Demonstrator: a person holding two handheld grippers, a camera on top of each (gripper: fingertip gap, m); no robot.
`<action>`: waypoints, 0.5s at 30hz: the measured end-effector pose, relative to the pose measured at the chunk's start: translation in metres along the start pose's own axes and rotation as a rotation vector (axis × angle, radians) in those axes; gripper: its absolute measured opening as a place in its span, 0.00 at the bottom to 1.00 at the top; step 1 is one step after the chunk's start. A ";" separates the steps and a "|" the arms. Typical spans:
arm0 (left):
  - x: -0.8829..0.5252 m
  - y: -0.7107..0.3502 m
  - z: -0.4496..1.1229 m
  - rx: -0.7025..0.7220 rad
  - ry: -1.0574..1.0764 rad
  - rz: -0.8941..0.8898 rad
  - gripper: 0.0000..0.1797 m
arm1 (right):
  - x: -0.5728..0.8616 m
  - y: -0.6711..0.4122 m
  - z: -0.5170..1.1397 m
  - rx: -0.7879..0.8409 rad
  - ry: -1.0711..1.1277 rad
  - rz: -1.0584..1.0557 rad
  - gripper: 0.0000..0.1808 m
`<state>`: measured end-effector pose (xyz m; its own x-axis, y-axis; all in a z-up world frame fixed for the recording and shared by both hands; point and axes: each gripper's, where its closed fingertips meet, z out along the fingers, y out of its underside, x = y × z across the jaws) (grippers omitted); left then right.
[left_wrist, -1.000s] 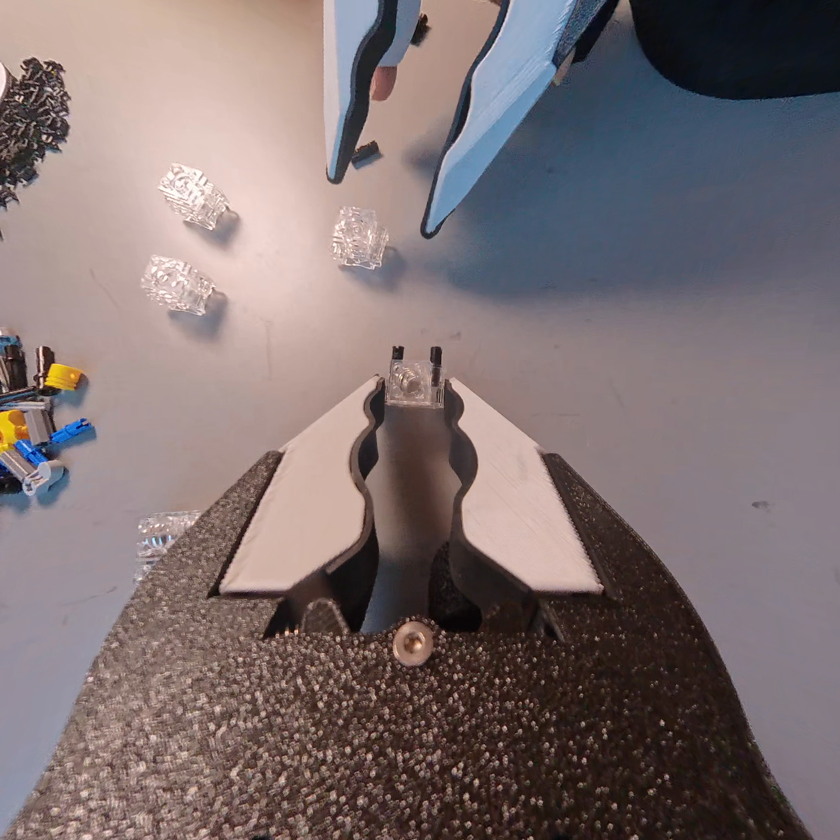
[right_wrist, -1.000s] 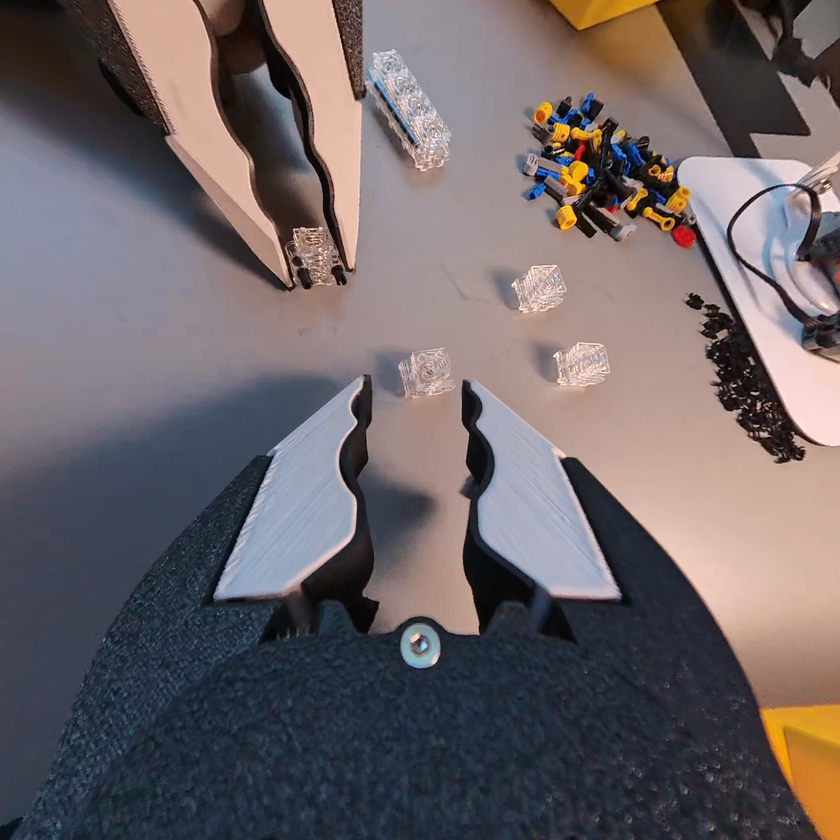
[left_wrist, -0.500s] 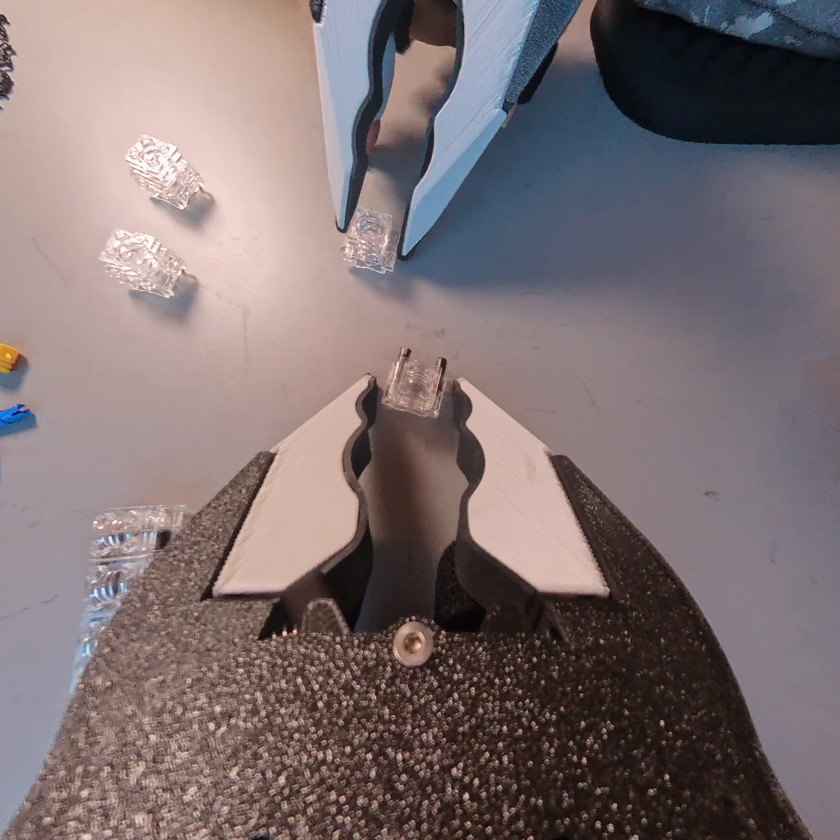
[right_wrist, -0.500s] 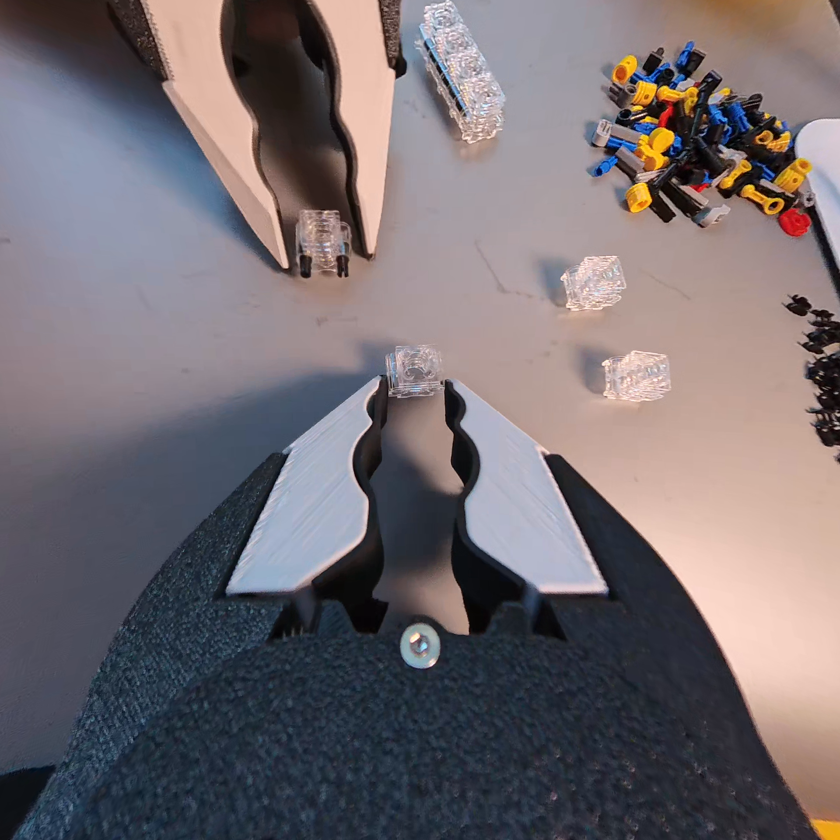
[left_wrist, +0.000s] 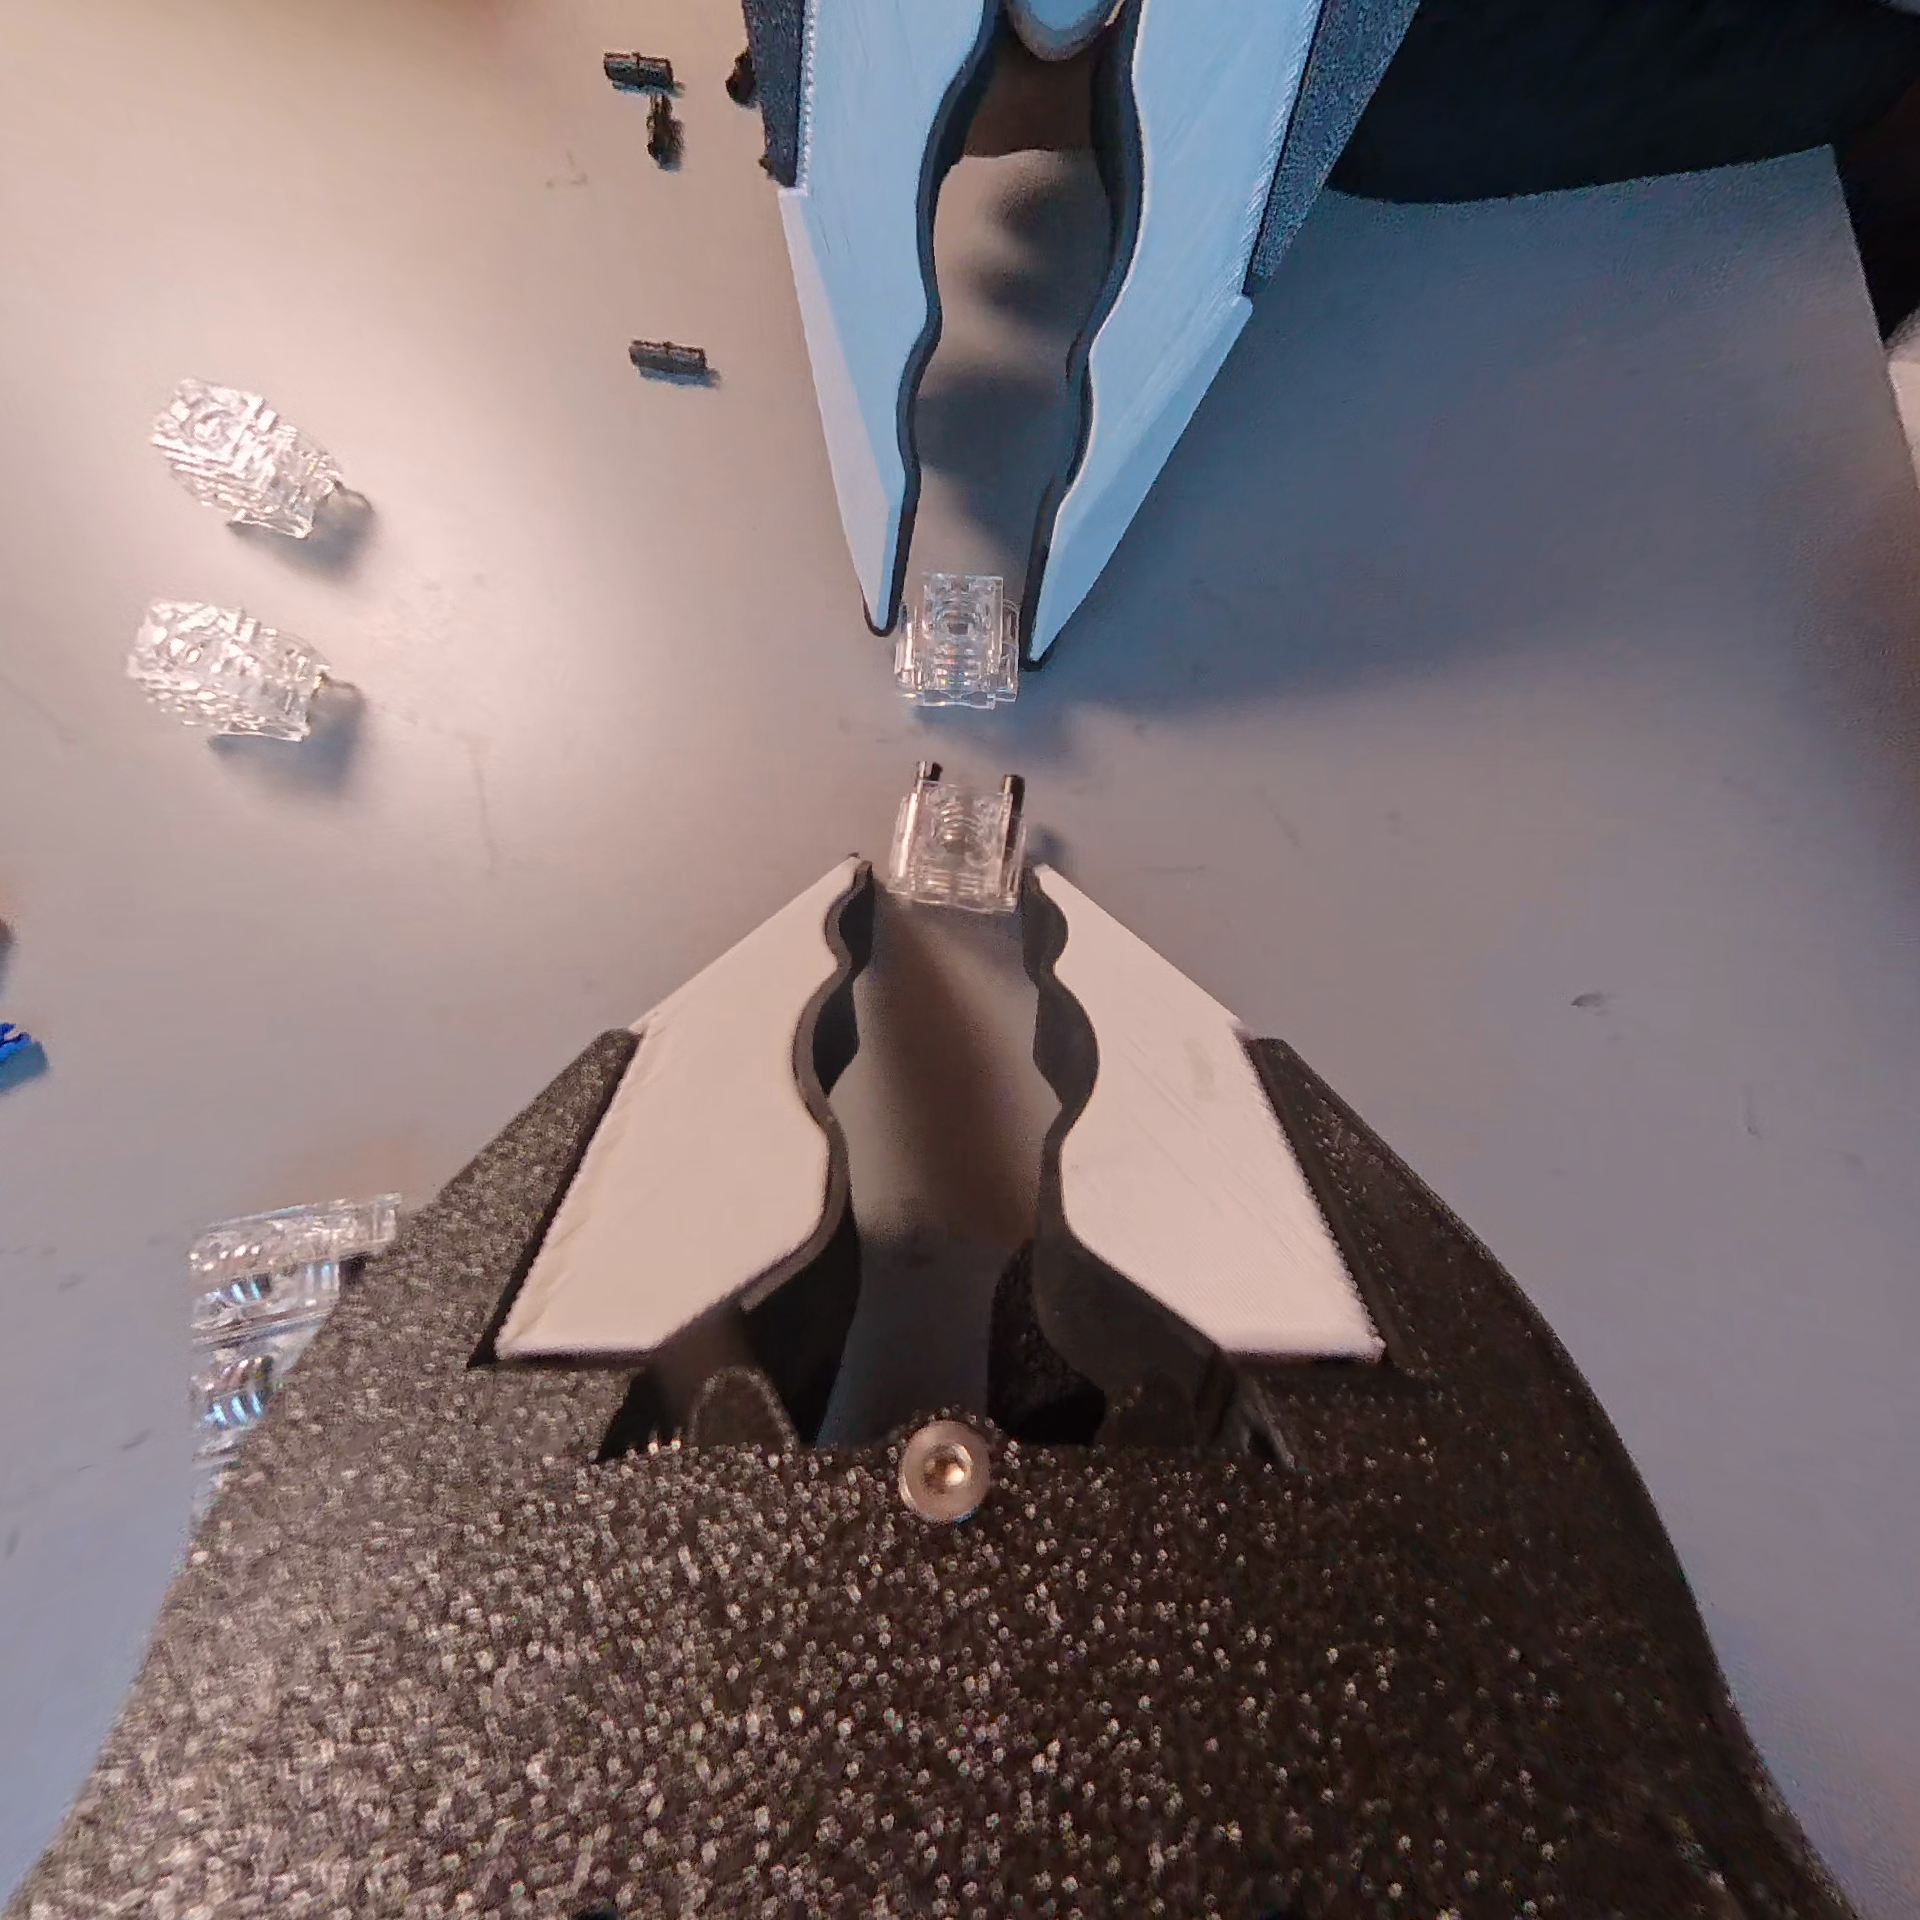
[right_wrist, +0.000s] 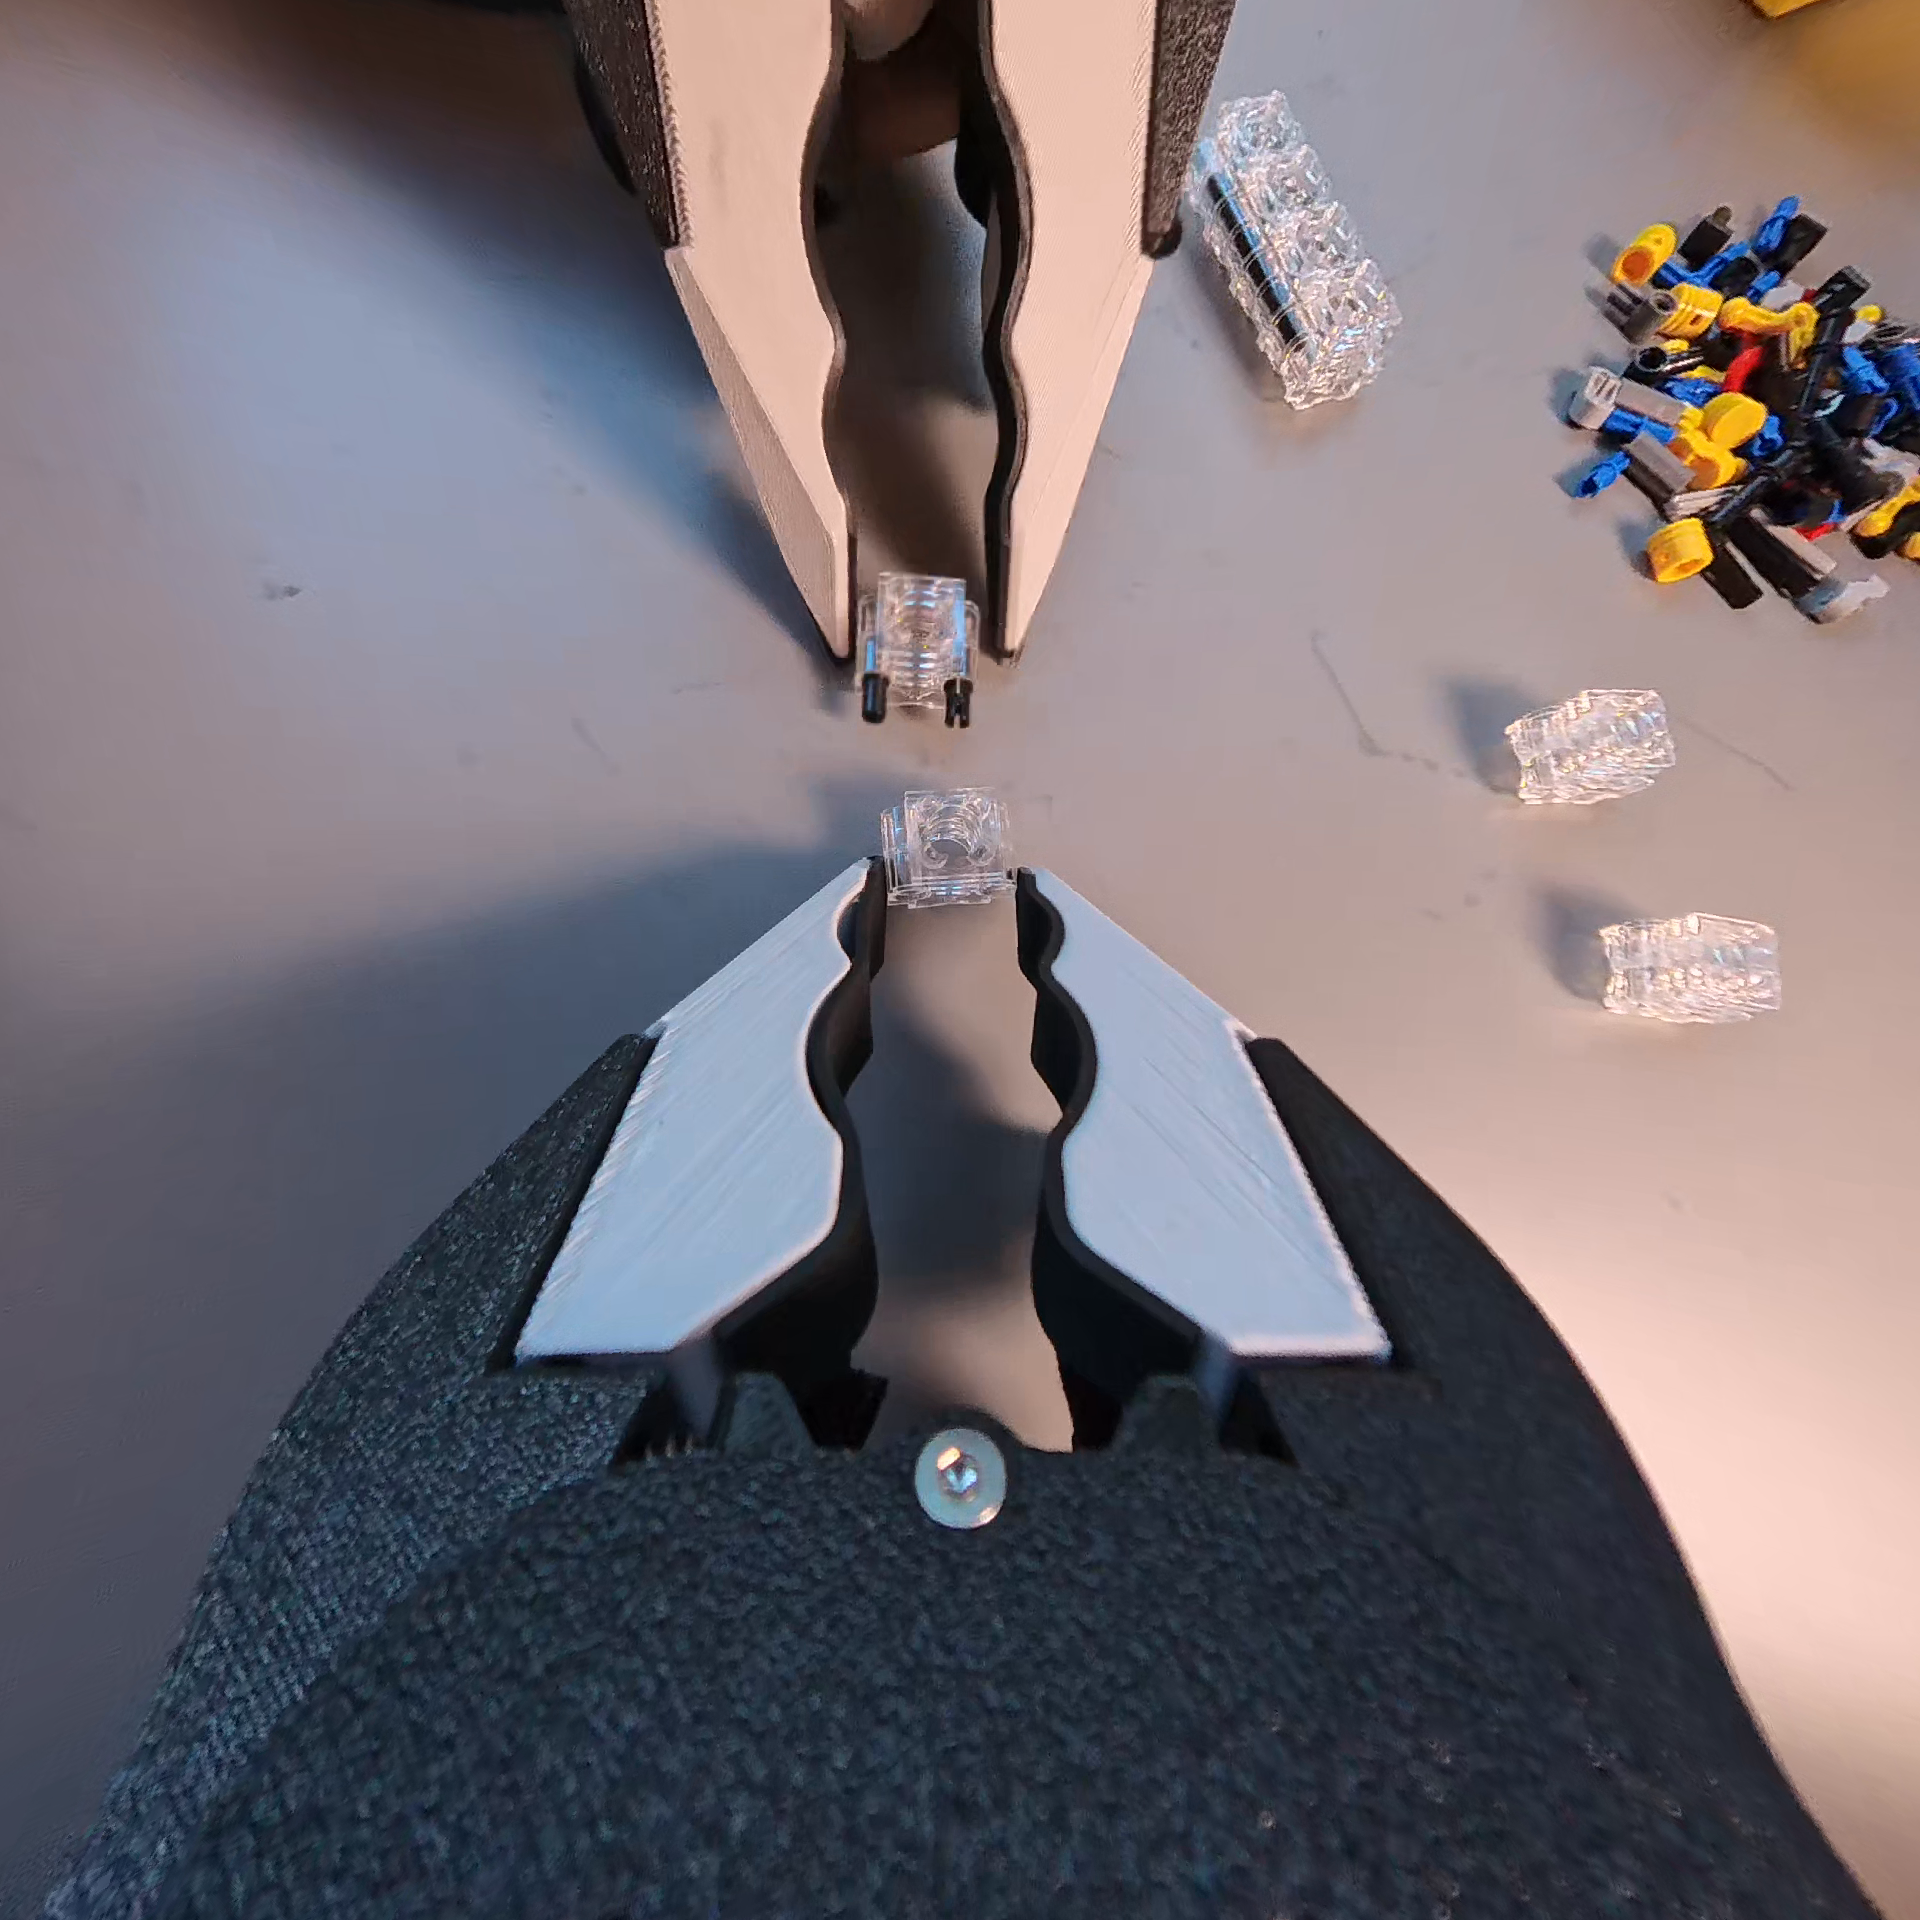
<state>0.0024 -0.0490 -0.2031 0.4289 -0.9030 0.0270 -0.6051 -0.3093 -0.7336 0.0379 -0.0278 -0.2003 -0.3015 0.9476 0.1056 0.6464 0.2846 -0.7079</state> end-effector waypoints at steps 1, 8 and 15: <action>0.000 0.000 0.000 -0.001 -0.002 -0.003 0.15 | -0.001 -0.001 0.001 0.005 -0.004 0.004 0.13; 0.008 -0.002 0.001 0.010 0.027 -0.011 0.13 | -0.004 -0.005 0.005 0.012 0.004 -0.010 0.14; 0.009 -0.006 0.006 0.000 0.006 -0.020 0.13 | -0.006 -0.005 0.003 0.026 -0.021 -0.002 0.17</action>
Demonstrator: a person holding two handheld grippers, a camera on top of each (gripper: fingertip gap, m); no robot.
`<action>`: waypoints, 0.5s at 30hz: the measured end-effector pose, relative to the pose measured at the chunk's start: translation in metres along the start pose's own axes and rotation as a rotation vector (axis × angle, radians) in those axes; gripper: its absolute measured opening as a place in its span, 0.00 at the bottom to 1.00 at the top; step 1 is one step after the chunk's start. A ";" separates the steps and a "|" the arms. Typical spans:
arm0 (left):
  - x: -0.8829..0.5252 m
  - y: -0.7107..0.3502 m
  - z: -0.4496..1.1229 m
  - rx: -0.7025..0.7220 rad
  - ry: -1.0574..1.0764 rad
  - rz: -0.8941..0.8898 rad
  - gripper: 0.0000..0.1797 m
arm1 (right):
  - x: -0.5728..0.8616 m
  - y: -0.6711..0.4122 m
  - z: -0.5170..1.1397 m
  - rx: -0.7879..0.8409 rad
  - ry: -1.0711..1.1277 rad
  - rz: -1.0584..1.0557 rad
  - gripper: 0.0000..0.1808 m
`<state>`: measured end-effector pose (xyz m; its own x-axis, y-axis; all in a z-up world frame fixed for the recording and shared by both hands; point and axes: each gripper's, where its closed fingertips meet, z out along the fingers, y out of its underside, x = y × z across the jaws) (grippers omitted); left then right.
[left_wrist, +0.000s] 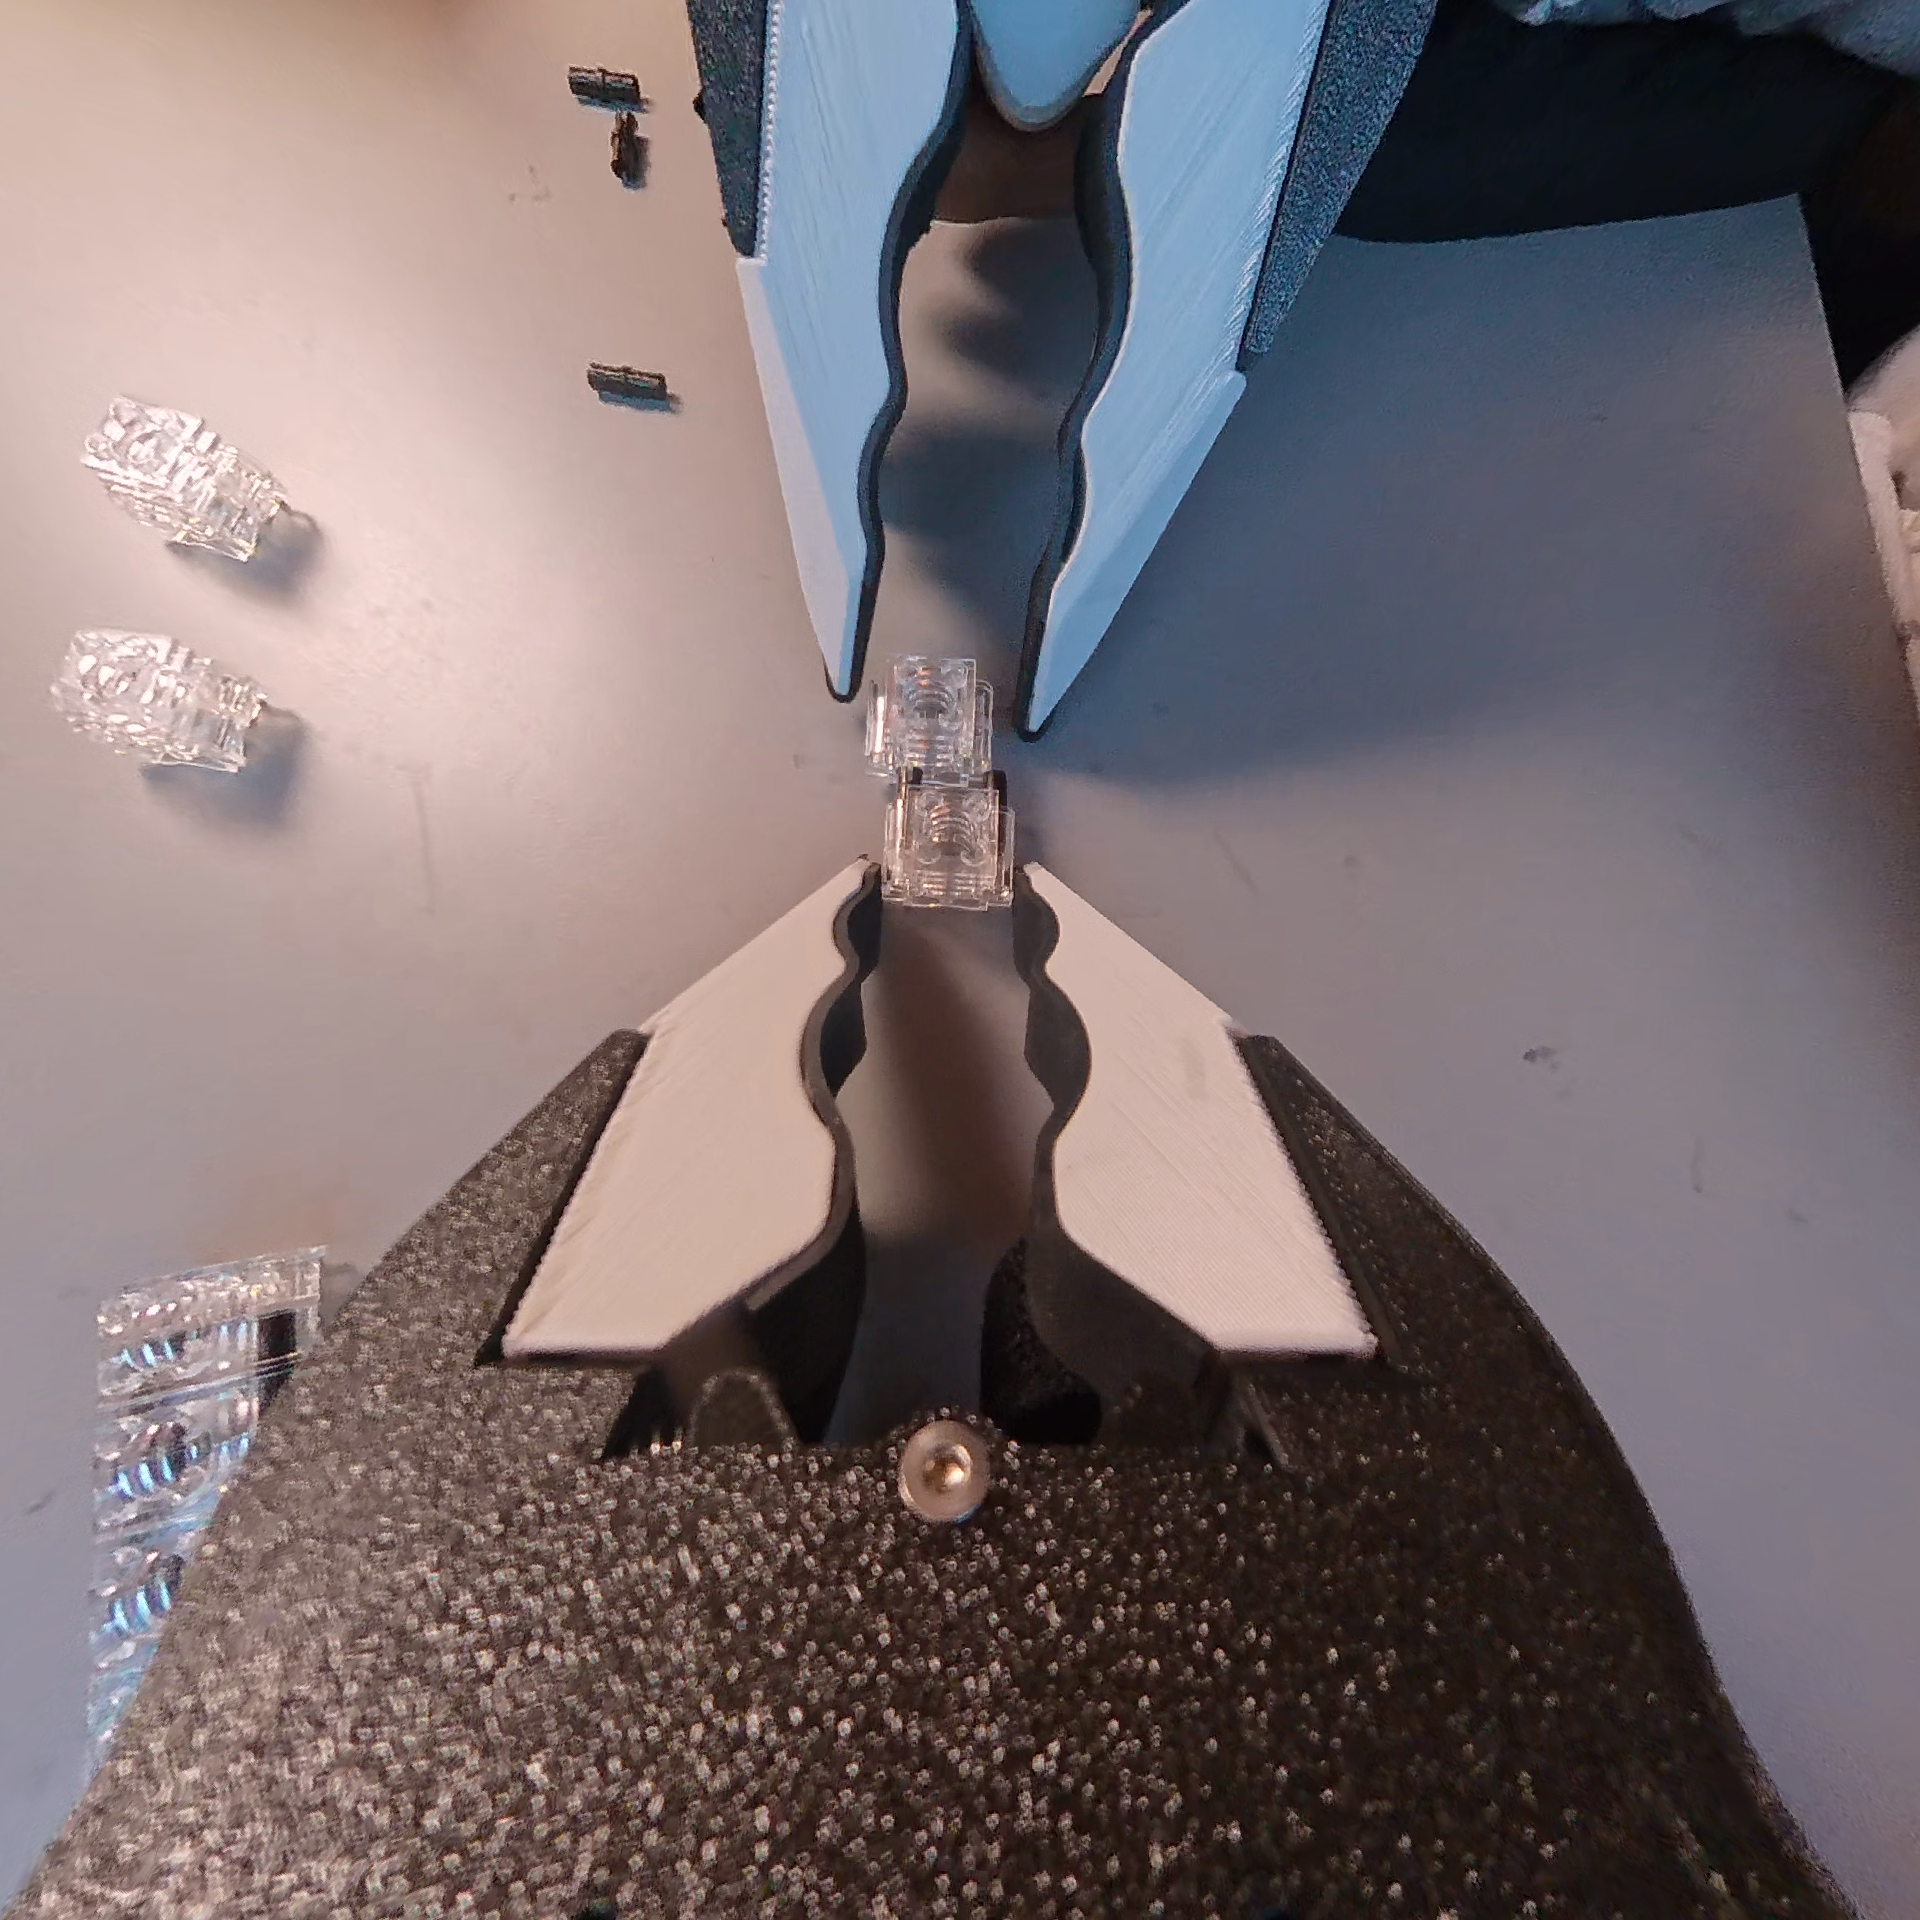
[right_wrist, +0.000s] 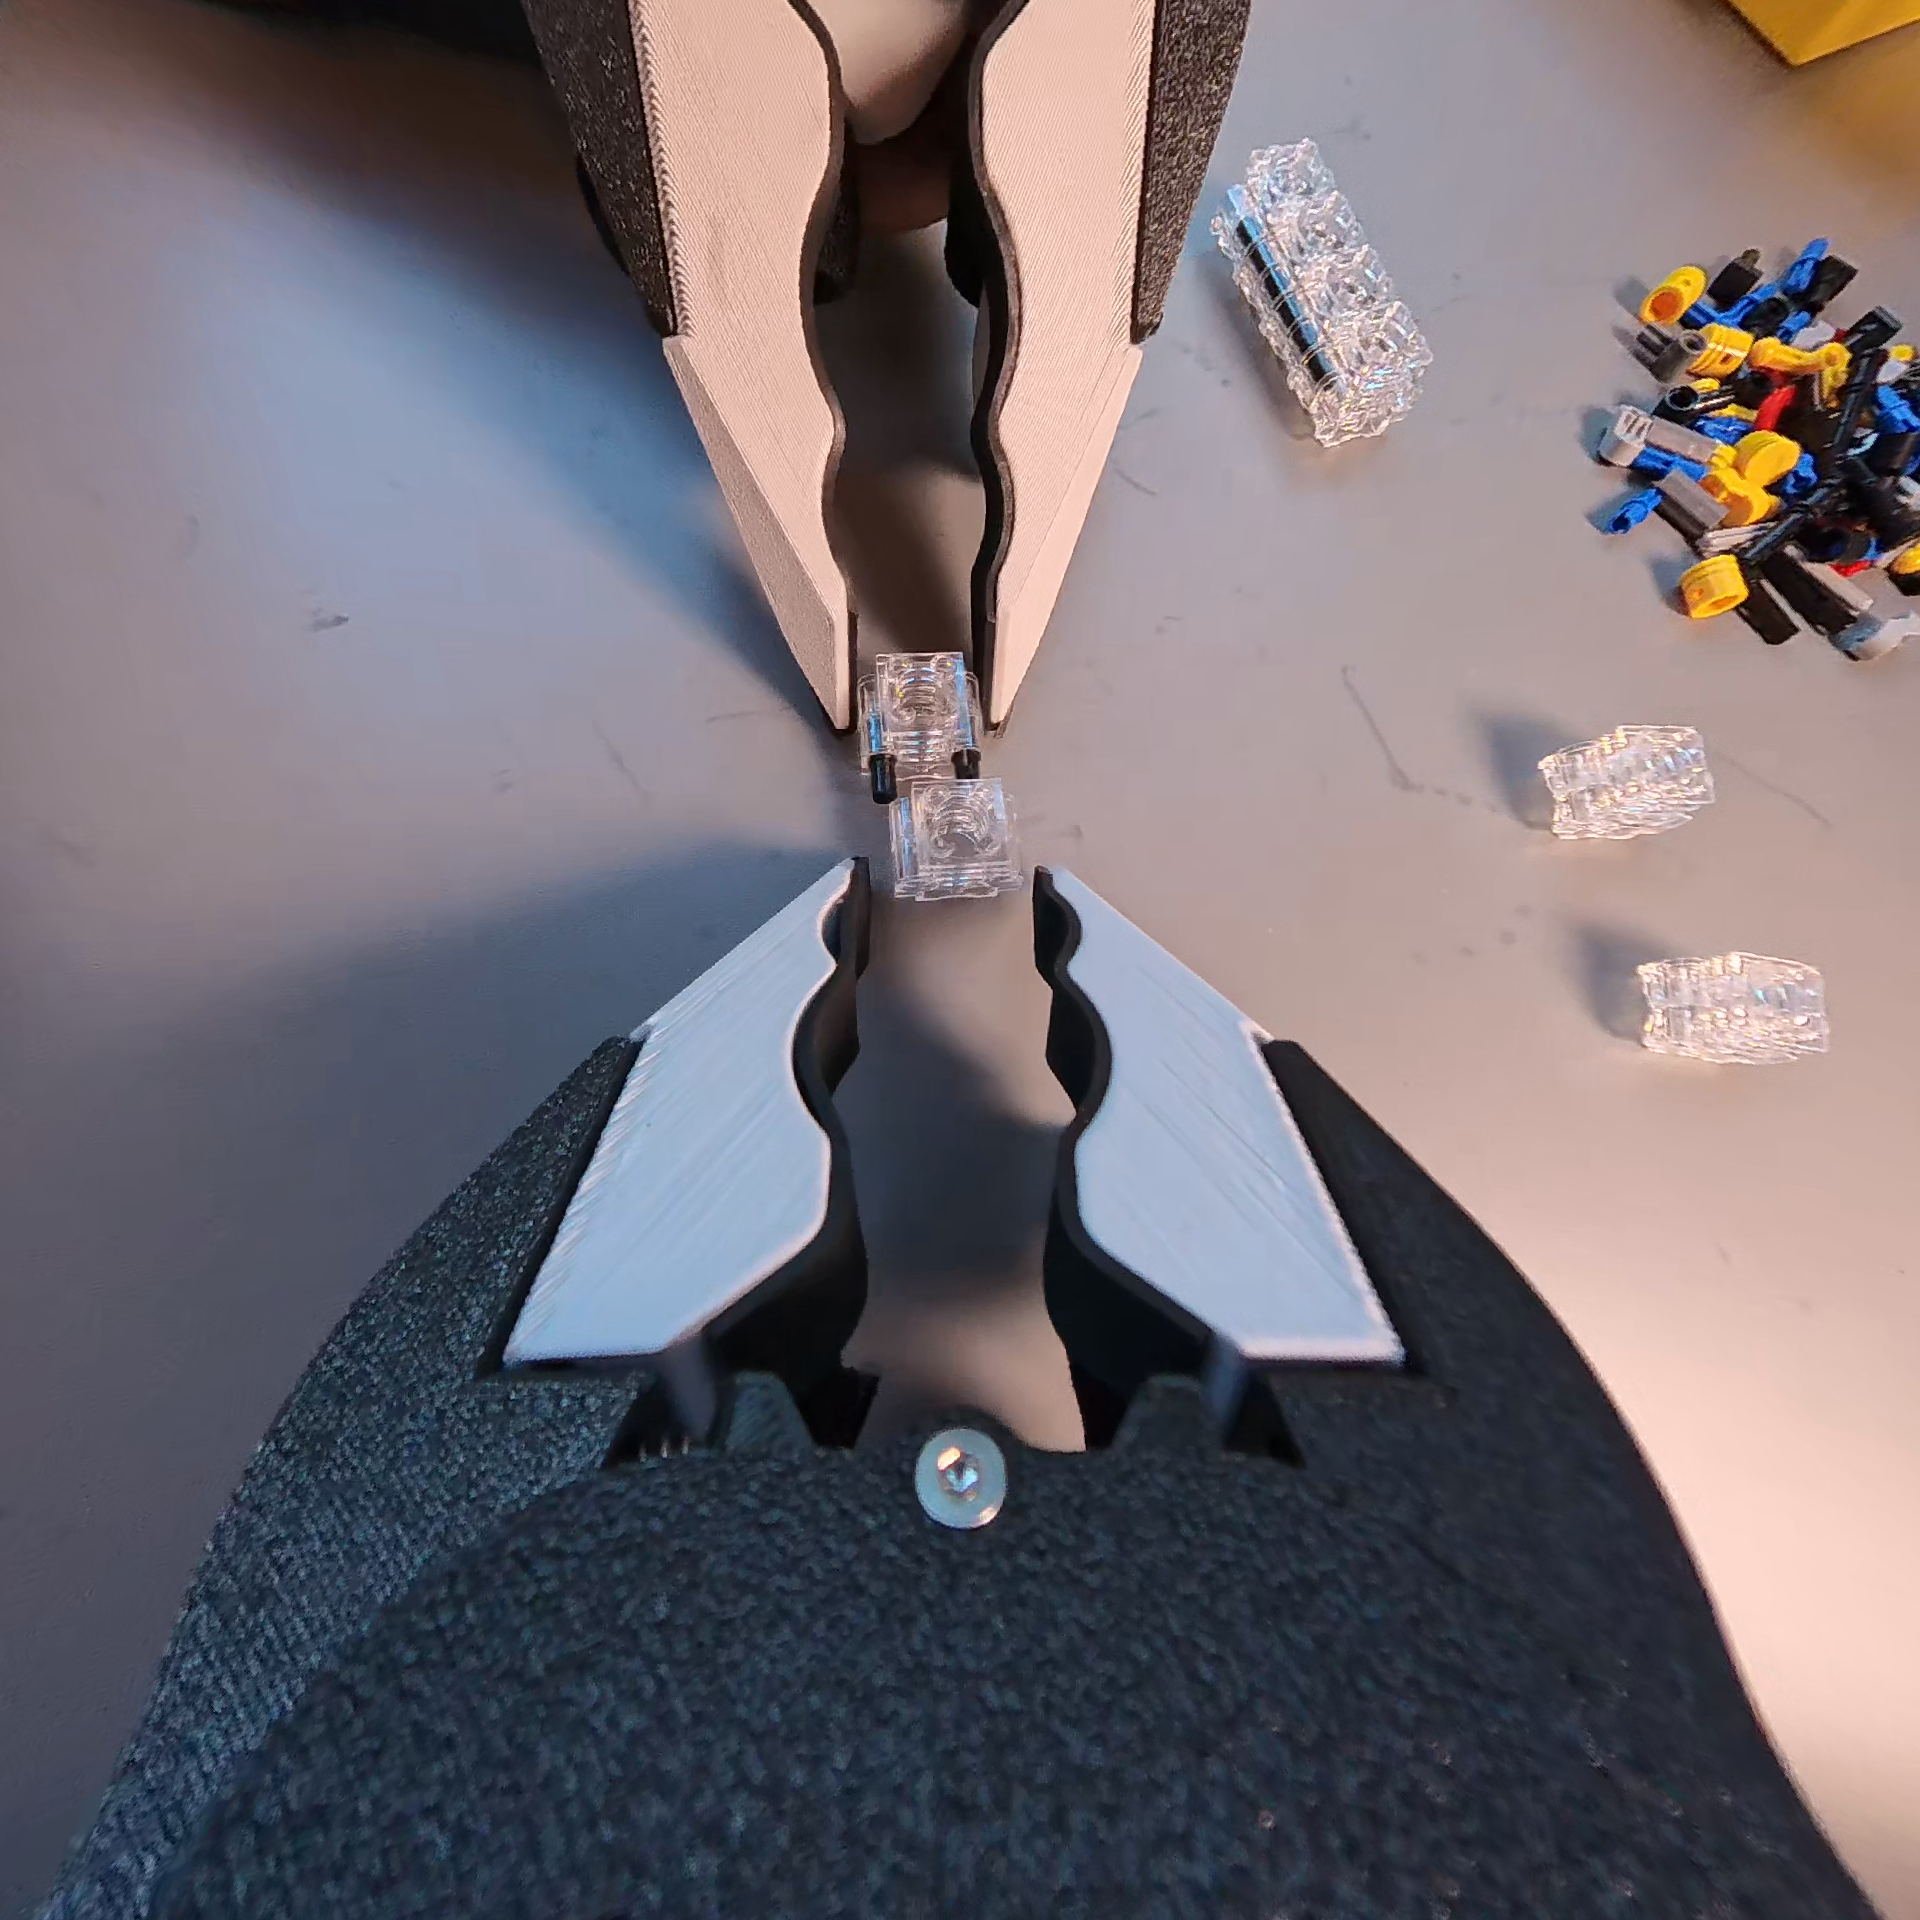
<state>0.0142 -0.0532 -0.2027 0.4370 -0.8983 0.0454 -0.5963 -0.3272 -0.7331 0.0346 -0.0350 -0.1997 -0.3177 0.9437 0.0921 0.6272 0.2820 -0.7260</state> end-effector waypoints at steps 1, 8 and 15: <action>0.000 0.000 0.000 -0.001 -0.002 -0.003 0.13 | 0.000 0.000 0.000 0.000 -0.003 0.002 0.17; -0.002 -0.001 0.001 0.002 -0.008 -0.020 0.13 | -0.001 -0.001 0.002 -0.002 -0.012 -0.008 0.13; 0.000 -0.003 0.003 -0.001 -0.004 -0.026 0.12 | -0.002 -0.001 0.002 -0.001 -0.020 0.000 0.13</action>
